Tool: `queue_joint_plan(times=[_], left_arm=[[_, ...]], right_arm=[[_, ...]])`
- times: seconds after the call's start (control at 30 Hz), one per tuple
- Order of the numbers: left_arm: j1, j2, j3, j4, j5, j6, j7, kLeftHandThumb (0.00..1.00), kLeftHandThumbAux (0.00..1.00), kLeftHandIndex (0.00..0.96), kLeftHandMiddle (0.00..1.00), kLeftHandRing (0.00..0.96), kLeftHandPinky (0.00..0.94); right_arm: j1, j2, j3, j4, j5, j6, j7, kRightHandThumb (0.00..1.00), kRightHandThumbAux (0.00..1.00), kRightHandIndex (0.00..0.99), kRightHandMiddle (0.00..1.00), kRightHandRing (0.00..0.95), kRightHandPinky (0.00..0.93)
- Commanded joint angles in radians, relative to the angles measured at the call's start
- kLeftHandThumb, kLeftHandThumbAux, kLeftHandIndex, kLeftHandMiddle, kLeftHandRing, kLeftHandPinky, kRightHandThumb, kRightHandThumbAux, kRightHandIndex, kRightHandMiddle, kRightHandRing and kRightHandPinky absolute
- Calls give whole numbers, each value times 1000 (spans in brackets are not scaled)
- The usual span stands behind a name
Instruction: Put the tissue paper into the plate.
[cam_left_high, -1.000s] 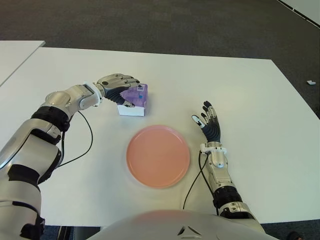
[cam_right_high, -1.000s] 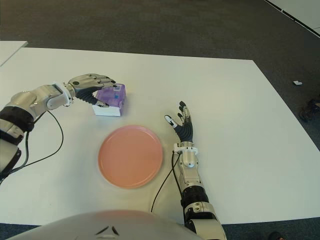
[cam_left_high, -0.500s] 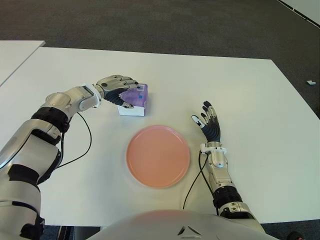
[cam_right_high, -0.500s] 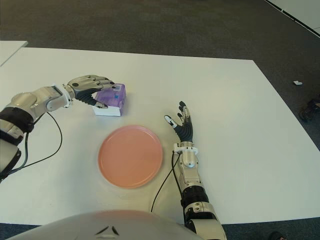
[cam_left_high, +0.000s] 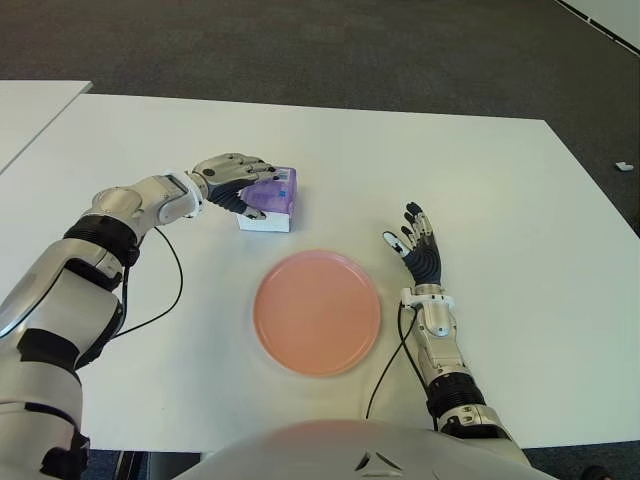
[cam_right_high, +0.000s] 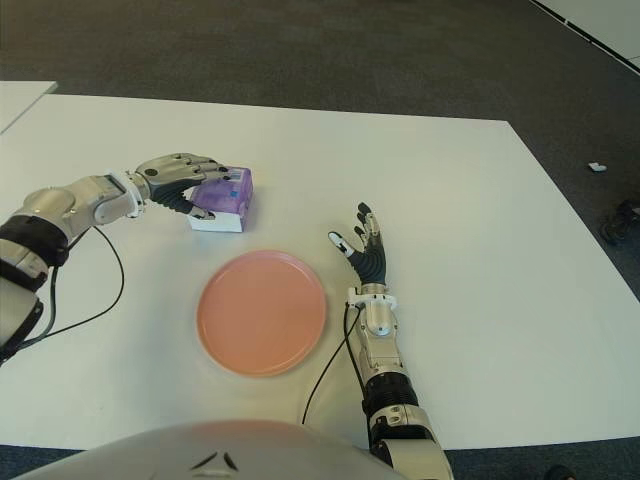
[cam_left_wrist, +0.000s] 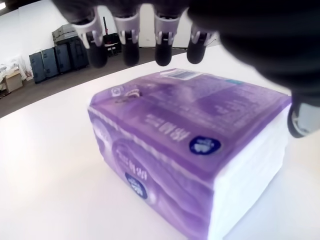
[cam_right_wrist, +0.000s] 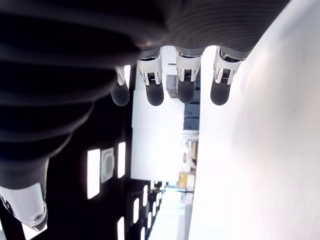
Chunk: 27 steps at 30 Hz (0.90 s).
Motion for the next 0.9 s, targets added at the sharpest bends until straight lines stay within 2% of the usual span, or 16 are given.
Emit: queue_joint_plan(times=[0.03, 0.9], left_arm=[[28, -19, -24, 22, 20, -1, 14, 104, 322, 0, 0, 0, 0], [55, -49, -54, 64, 14, -17, 65, 110, 315, 0, 0, 0, 0]], right_arm=[[129, 12, 4, 97, -4, 34, 12, 0, 589, 0, 0, 0, 0], [132, 11, 4, 101, 1, 22, 26, 0, 598, 0, 0, 0, 0]])
